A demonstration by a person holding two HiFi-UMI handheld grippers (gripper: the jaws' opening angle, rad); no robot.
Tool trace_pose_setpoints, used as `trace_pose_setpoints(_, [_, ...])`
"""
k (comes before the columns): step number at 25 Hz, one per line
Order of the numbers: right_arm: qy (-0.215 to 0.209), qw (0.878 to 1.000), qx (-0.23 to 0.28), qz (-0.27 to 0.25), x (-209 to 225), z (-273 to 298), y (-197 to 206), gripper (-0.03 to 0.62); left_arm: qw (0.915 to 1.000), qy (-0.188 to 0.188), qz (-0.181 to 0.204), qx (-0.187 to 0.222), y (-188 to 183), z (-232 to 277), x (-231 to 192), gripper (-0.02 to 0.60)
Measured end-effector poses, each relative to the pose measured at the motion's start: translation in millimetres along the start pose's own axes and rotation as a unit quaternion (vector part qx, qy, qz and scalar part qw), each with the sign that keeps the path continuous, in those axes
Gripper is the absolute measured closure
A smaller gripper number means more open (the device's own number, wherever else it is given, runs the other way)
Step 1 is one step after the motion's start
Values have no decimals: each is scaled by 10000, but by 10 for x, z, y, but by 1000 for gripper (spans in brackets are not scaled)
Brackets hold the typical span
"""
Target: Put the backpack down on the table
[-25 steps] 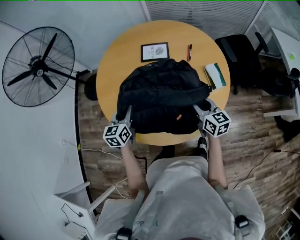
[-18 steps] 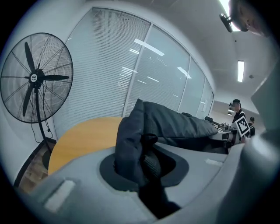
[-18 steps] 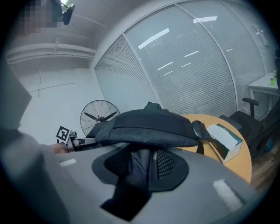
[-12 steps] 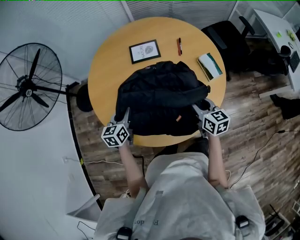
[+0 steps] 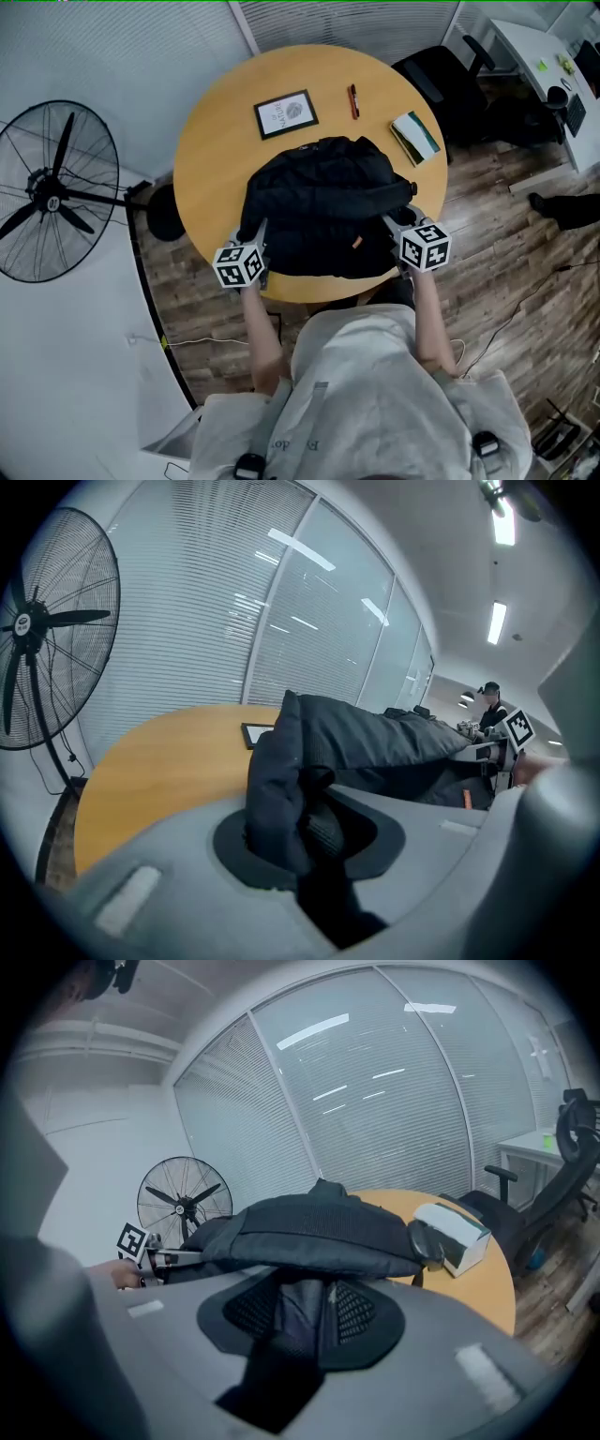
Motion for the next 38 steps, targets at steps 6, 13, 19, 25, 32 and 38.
trace_pose_setpoints(6, [248,9995,-180,92,7,235,8,467,9997,-103,124,-168,-4,187,-115,503])
trace_pose_setpoints(13, [385,9980,-492,107,27,441,-16,467,9992,-211,23,-343,66,306,-261,502])
trace_pose_setpoints(19, [478,9965,-686,44,61,621,-74,465,9991,-74,-180,-382,95,401,-430,500])
trace_pose_setpoints(25, [523,9944,-917,-41,118,822,-166,464,9979,-150,-297,-564,119,536,-593,499])
trace_pose_setpoints(32, [507,9915,-1180,197,347,1076,-107,459,9956,-160,-313,-863,145,735,-779,495])
trace_pose_setpoints(38, [583,9866,-1483,360,689,1271,-8,443,9932,-221,-462,-1045,183,994,-868,480])
Point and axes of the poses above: the fingertips, and each gripper's own axes: z forward along the fingers, x to its right, y out of its underside, the point moved 3 cm from there along -z, backward along the fingers, and after that the axes turned 13 degrees about -x, right-handed, at the moved point
